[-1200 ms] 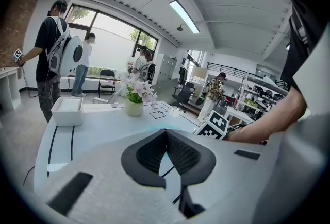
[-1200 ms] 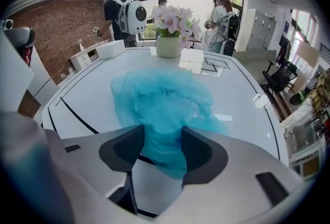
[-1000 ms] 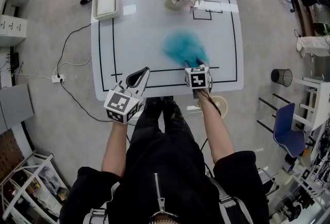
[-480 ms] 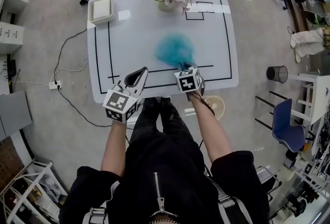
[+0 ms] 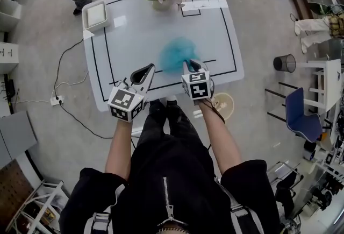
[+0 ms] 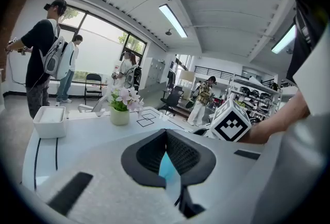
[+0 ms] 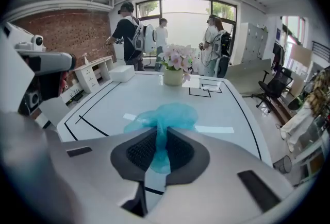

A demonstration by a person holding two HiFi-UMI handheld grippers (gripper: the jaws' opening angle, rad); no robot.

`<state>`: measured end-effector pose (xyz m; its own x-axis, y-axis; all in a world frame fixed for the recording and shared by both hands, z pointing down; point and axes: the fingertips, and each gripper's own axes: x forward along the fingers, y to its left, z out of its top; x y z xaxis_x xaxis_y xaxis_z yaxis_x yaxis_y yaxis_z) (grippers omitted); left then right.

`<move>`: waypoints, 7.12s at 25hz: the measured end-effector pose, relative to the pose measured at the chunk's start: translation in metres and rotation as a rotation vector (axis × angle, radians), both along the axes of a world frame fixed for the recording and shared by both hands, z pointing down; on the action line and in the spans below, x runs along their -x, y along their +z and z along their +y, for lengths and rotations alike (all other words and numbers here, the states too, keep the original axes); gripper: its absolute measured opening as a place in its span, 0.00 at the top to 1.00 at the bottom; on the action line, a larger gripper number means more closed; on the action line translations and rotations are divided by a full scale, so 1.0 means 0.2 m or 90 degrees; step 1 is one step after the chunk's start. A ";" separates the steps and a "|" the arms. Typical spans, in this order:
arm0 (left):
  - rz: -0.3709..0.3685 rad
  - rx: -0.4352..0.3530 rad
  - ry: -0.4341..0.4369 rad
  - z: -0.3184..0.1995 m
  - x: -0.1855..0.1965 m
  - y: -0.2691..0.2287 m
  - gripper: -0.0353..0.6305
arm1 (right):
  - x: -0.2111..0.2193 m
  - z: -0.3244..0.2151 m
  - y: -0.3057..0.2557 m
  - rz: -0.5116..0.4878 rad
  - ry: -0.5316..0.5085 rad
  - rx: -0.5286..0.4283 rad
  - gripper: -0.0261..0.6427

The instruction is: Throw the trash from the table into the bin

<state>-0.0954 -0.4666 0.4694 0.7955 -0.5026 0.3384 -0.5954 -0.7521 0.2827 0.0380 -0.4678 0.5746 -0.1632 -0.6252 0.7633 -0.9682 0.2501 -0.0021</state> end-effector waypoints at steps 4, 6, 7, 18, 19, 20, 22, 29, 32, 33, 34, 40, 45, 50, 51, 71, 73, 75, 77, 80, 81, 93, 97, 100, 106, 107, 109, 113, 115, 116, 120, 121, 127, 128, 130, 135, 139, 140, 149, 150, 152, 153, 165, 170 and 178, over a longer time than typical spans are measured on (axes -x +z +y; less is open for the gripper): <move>0.005 -0.003 0.027 0.00 -0.03 0.01 0.94 | 0.00 0.02 -0.09 -0.008 0.025 -0.030 0.91; 0.007 -0.002 0.038 0.00 -0.05 0.01 0.94 | -0.01 0.03 -0.15 -0.007 0.037 -0.048 0.91; 0.009 -0.003 0.044 -0.01 -0.06 0.01 0.94 | -0.02 0.04 -0.17 -0.005 0.042 -0.056 0.91; 0.022 -0.020 0.070 0.03 -0.19 -0.04 0.94 | -0.06 0.11 -0.34 -0.021 0.062 -0.110 0.91; 0.022 -0.022 0.066 0.04 -0.20 -0.05 0.94 | -0.06 0.12 -0.34 -0.025 0.060 -0.114 0.91; 0.020 -0.024 0.063 0.05 -0.21 -0.06 0.94 | -0.07 0.12 -0.35 -0.028 0.056 -0.118 0.91; 0.014 -0.030 0.055 0.08 -0.24 -0.06 0.94 | -0.09 0.14 -0.37 -0.037 0.049 -0.126 0.91; -0.004 -0.038 0.022 0.29 -0.36 -0.09 0.94 | -0.20 0.31 -0.46 -0.056 0.017 -0.148 0.91; -0.004 -0.041 0.014 0.42 -0.46 -0.11 0.94 | -0.29 0.41 -0.49 -0.062 0.008 -0.152 0.91; -0.007 -0.042 0.013 0.46 -0.49 -0.11 0.94 | -0.31 0.45 -0.49 -0.063 0.006 -0.155 0.91; -0.013 -0.045 0.014 0.51 -0.52 -0.11 0.94 | -0.34 0.49 -0.50 -0.062 0.004 -0.157 0.91; -0.022 -0.056 0.009 0.80 -0.69 -0.12 0.94 | -0.52 0.75 -0.52 -0.068 0.003 -0.169 0.91; -0.027 -0.060 0.007 0.99 -0.82 -0.11 0.94 | -0.64 0.93 -0.51 -0.071 -0.004 -0.174 0.91; -0.028 -0.068 0.020 1.15 -0.93 -0.13 0.94 | -0.74 1.09 -0.50 -0.073 0.006 -0.178 0.91; -0.029 -0.069 0.023 1.18 -0.94 -0.13 0.94 | -0.76 1.12 -0.51 -0.074 0.010 -0.179 0.91; -0.035 -0.074 0.124 1.83 -0.86 -0.07 0.94 | -0.68 1.88 -0.42 -0.063 0.103 -0.170 0.91; -0.035 -0.074 0.133 1.91 -0.85 -0.06 0.94 | -0.67 1.98 -0.41 -0.063 0.115 -0.169 0.91; -0.034 -0.076 0.144 1.97 -0.85 -0.06 0.94 | -0.68 2.06 -0.40 -0.056 0.125 -0.169 0.91; -0.031 -0.078 0.158 2.03 -0.87 -0.05 0.94 | -0.69 2.14 -0.39 -0.050 0.138 -0.170 0.91; -0.028 -0.078 0.185 2.12 -0.91 -0.06 0.94 | -0.74 2.24 -0.40 -0.043 0.162 -0.174 0.91; -0.027 -0.079 0.194 2.14 -0.94 -0.06 0.94 | -0.76 2.26 -0.41 -0.041 0.170 -0.175 0.91; -0.041 -0.088 0.254 2.28 -1.39 0.04 0.94 | -1.21 2.51 -0.31 -0.046 0.253 -0.175 0.91; -0.038 -0.091 0.263 2.29 -1.53 0.13 0.94 | -1.38 2.56 -0.18 -0.050 0.277 -0.161 0.91; -0.026 -0.091 0.256 2.26 -1.63 0.21 0.94 | -1.49 2.56 -0.07 -0.040 0.281 -0.155 0.91; -0.028 -0.083 0.257 2.21 -1.78 0.46 0.94 | -1.63 2.54 0.18 -0.036 0.275 -0.144 0.91; -0.028 -0.084 0.256 2.20 -1.81 0.50 0.94 | -1.64 2.53 0.23 -0.036 0.274 -0.142 0.91; -0.023 -0.086 0.256 2.17 -1.87 0.61 0.94 | -1.69 2.50 0.33 -0.032 0.271 -0.141 0.91; -0.024 -0.085 0.268 2.12 -1.96 0.87 0.94 | -1.77 2.43 0.55 -0.017 0.272 -0.141 0.91; -0.025 -0.084 0.273 2.09 -1.98 0.99 0.94 | -1.78 2.41 0.67 -0.014 0.274 -0.141 0.91; -0.026 -0.084 0.275 2.08 -2.00 1.04 0.94 | -1.79 2.40 0.72 -0.013 0.275 -0.140 0.91; -0.030 -0.088 0.285 2.03 -2.07 1.25 0.94 | -1.84 2.36 0.96 -0.010 0.282 -0.137 0.91; -0.030 -0.089 0.286 2.02 -2.08 1.30 0.94 | -1.85 2.35 1.02 -0.008 0.283 -0.136 0.91; -0.028 -0.093 0.278 1.98 -2.12 1.58 0.94 | -1.89 2.29 1.36 -0.008 0.280 -0.128 0.91; -0.027 -0.094 0.273 1.96 -2.13 1.62 0.94 | -1.90 2.28 1.41 -0.008 0.280 -0.127 0.91; -0.027 -0.092 0.268 1.95 -2.15 1.71 0.94 | -1.92 2.27 1.52 -0.009 0.282 -0.123 0.91; -0.031 -0.092 0.258 1.93 -2.17 1.90 0.94 | -1.94 2.25 1.78 -0.015 0.276 -0.110 0.91; -0.034 -0.091 0.250 1.92 -2.19 2.04 0.94 | -1.97 2.25 1.99 -0.019 0.277 -0.094 0.91; -0.035 -0.091 0.249 1.92 -2.19 2.08 0.94 | -1.98 2.25 2.04 -0.019 0.279 -0.091 0.91; -0.045 -0.090 0.248 1.92 -2.20 2.28 0.94 | -2.02 2.28 2.43 -0.015 0.295 -0.043 0.91; -0.046 -0.090 0.247 1.92 -2.20 2.29 0.94 | -2.02 2.29 2.47 -0.015 0.296 -0.036 0.91; -0.048 -0.089 0.247 1.91 -2.19 2.30 0.94 | -2.02 2.29 2.53 -0.011 0.293 -0.021 0.91; -0.050 -0.088 0.246 1.90 -2.18 2.31 0.94 | -2.02 2.29 2.56 -0.010 0.291 -0.011 0.90; -0.045 -0.061 0.229 1.88 -2.09 2.20 0.94 | -2.01 2.33 2.49 0.018 0.276 0.053 0.63; -0.038 -0.042 0.219 1.91 -2.03 1.90 0.94 | -1.95 2.36 2.12 0.016 0.276 0.067 0.64; -0.027 -0.040 0.208 1.94 -1.85 1.22 0.94 | -1.77 2.36 1.30 0.047 0.250 0.024 0.89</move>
